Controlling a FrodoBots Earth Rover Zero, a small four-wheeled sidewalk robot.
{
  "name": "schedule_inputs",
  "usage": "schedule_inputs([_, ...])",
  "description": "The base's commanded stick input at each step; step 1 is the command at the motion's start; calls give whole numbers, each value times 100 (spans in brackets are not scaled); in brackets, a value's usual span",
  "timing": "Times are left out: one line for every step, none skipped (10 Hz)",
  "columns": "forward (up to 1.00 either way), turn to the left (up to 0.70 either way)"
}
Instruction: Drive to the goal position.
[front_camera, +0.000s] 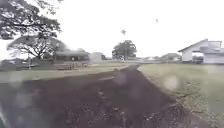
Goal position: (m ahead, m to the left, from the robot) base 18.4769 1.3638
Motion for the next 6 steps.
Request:
schedule_inputs([100,-3])
schedule_inputs([100,-29])
schedule_inputs([100,-34])
schedule_inputs([100,-25])
schedule_inputs([100,-16])
schedule_inputs([100,-7])
